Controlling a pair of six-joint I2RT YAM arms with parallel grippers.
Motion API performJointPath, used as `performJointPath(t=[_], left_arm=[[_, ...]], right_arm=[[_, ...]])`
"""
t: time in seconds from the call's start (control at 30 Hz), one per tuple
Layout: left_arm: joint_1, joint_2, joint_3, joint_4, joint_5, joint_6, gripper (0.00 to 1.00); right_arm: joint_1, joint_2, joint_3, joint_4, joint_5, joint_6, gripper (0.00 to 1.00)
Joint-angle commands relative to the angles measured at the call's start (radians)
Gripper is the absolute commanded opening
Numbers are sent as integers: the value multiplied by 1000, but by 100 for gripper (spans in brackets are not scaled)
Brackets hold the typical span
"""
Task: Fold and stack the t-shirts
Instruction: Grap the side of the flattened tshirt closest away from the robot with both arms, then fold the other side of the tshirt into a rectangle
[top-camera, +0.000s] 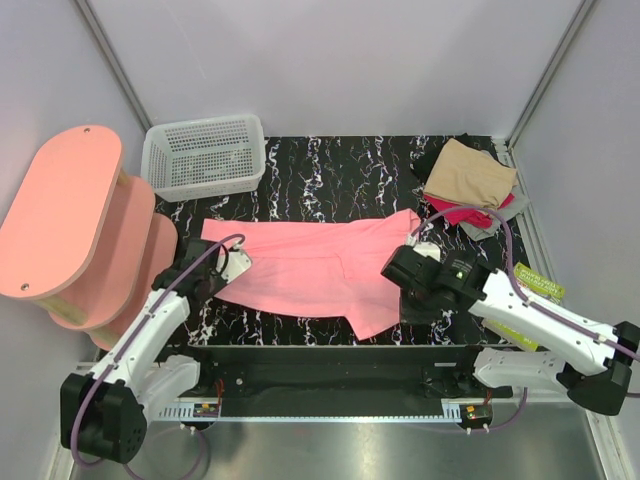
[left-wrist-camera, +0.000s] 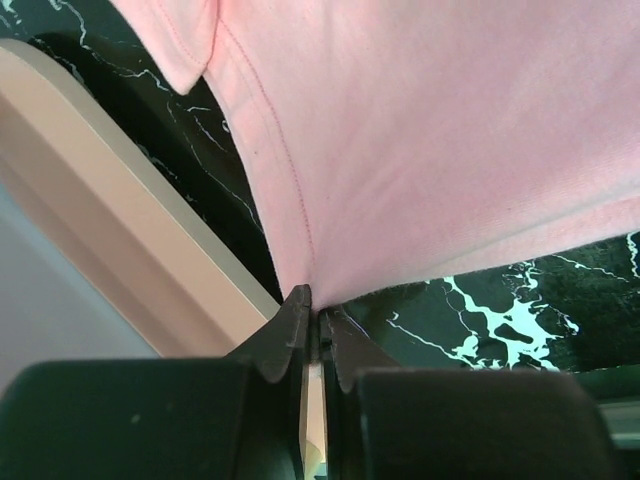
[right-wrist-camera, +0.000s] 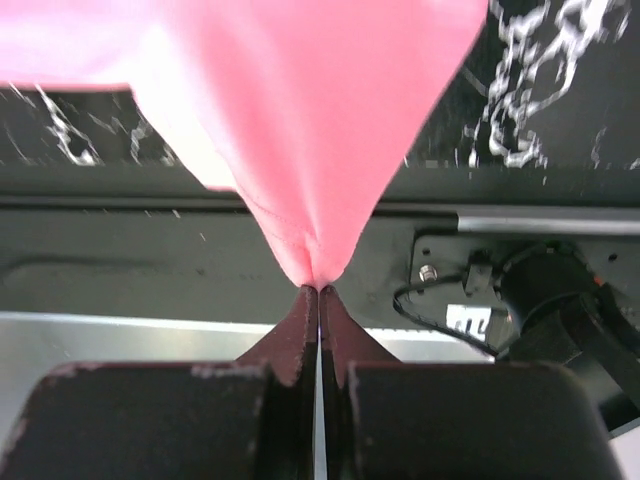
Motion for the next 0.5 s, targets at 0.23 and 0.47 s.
performJointPath(t=[0.23, 0.47], left_arm=[[42, 332, 236, 175, 17, 94, 6], [88, 503, 407, 176, 11, 141, 5]], right_arm=[[-183, 284, 255, 72, 208, -208, 0], [-370, 370, 338, 146, 205, -340, 0]])
